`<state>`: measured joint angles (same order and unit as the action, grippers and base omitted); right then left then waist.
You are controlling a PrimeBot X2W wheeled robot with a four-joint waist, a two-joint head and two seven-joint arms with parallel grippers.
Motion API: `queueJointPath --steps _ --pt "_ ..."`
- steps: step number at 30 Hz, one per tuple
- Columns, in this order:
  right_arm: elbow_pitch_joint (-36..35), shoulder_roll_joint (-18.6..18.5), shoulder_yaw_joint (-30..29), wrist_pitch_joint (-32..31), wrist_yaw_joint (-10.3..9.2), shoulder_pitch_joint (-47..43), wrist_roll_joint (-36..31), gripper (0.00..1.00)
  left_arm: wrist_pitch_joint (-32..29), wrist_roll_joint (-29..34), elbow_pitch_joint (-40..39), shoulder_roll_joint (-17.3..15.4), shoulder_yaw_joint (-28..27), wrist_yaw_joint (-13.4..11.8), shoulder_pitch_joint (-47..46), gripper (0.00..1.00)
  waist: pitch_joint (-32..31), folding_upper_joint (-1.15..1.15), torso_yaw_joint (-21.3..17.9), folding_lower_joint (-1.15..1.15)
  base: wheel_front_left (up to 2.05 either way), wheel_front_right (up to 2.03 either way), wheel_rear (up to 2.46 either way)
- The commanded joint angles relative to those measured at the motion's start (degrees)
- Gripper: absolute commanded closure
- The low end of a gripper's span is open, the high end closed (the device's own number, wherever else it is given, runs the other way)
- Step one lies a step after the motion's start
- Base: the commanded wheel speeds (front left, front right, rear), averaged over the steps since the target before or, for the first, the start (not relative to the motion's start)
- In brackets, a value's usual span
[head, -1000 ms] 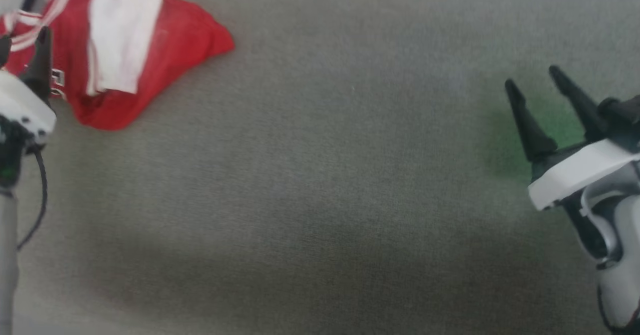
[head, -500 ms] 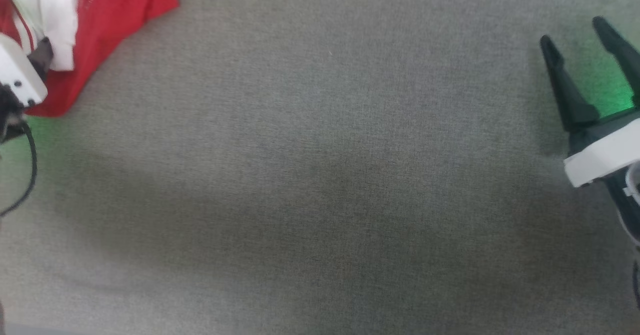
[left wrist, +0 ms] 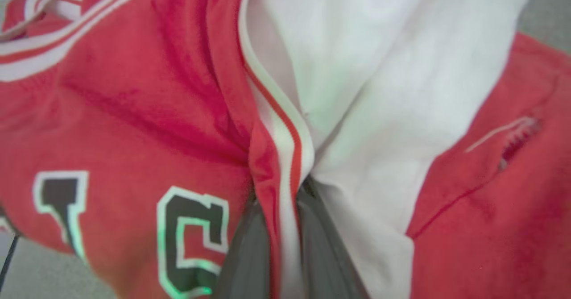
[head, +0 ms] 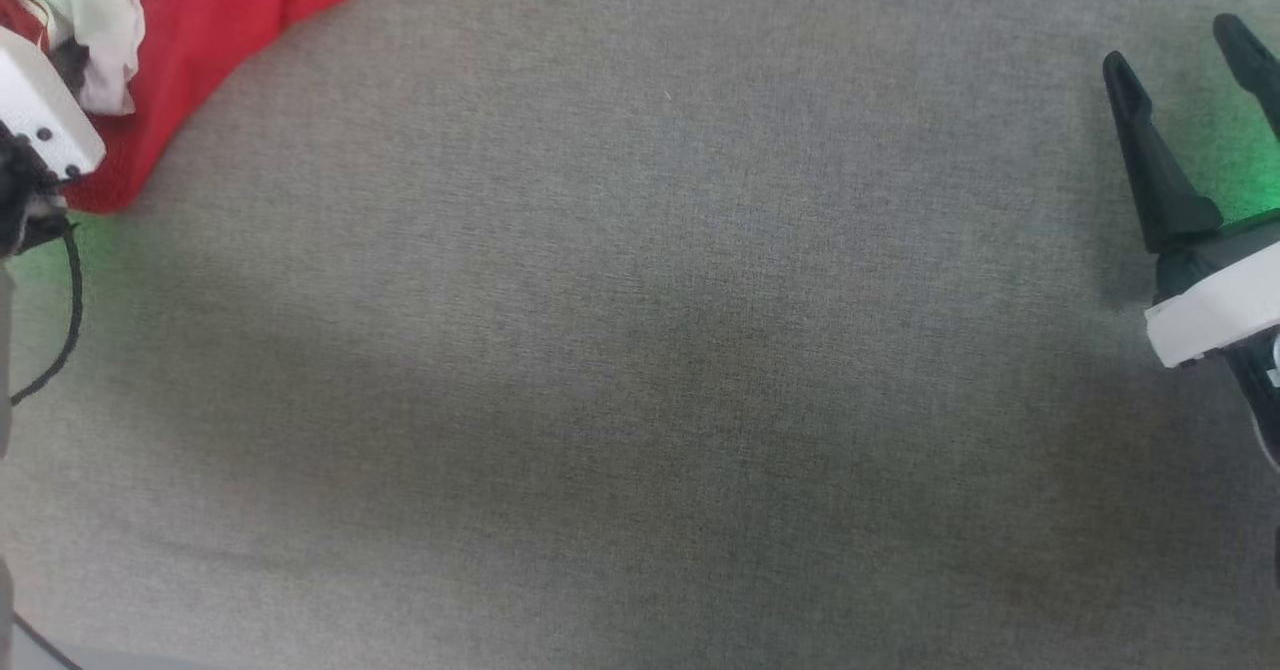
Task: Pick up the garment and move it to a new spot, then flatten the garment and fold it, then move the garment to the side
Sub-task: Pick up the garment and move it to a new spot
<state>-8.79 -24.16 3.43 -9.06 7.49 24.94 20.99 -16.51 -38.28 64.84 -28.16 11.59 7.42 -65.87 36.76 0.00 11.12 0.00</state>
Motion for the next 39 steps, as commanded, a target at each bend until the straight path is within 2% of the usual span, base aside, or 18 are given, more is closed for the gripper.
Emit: queueJointPath --steps 1,10,17,25,32,39 --pt "0.59 0.48 0.11 0.73 0.0 -0.15 -0.07 0.0 1.43 0.99 1.19 -0.44 0.8 -0.01 0.8 1.0 -2.1 0.0 0.76 0.0 0.0 0.0 0.0" --pt "4.8 3.17 0.71 3.91 0.0 -2.04 0.68 0.0 8.02 3.29 -2.72 -4.55 4.1 0.0 -2.81 1.0 -10.39 0.0 2.52 0.0 0.0 0.0 0.0" --pt "8.67 5.79 1.64 6.42 0.0 -3.16 1.15 0.0 8.1 5.27 -8.7 -8.3 7.07 0.0 -5.63 1.0 -16.92 0.0 3.58 0.0 0.0 0.0 0.0" --pt "11.89 8.16 2.63 8.74 0.0 -3.45 1.5 0.0 1.81 5.66 -19.94 -11.48 8.48 -0.8 -5.88 1.0 -22.02 0.0 3.97 0.0 0.0 0.0 0.0" --pt "13.39 8.77 1.74 10.33 -0.01 -3.1 1.66 0.0 -7.53 3.32 -35.68 -13.85 7.95 -4.15 -1.08 1.0 -24.22 0.0 3.09 0.0 0.0 0.0 0.0" --pt "14.63 9.25 -0.87 11.93 0.0 -2.67 1.44 0.0 -17.2 0.69 -53.06 -16.86 7.27 -9.3 5.61 1.0 -25.25 0.0 -0.55 0.0 0.0 0.0 0.0"
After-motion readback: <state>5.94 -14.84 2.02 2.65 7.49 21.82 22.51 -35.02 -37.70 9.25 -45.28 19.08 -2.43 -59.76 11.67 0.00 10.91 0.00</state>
